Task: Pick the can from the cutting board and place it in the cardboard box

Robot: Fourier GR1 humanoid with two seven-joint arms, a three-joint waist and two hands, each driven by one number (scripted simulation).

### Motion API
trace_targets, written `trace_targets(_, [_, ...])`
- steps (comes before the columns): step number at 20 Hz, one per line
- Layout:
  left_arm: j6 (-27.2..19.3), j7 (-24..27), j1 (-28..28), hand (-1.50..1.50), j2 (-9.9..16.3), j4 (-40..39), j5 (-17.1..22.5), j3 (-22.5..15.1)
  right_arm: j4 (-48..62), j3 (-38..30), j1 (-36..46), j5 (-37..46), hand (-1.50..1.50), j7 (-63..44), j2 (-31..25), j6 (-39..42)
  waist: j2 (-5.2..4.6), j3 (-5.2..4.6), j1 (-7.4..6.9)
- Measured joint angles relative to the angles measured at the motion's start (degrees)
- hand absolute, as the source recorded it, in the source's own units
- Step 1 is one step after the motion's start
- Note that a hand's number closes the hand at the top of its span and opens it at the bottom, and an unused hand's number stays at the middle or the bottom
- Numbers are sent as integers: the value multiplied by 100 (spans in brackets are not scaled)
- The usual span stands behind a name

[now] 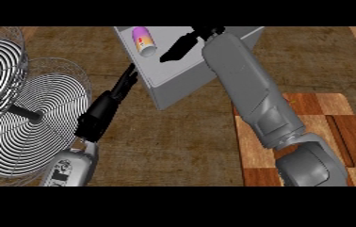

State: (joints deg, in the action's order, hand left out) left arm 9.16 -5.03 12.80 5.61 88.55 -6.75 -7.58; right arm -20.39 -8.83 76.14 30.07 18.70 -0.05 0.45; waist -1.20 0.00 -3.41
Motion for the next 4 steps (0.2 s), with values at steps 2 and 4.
trace_targets(2, [18,24,17,0,24,-30,0,22,19,-374,65,-366,-150,79,-79,92,-11,1,8])
trace_targets(4, [40,28,1,0,51,-34,21,59,71,-715,97,-703,-150,152,-203,245,-13,1,12])
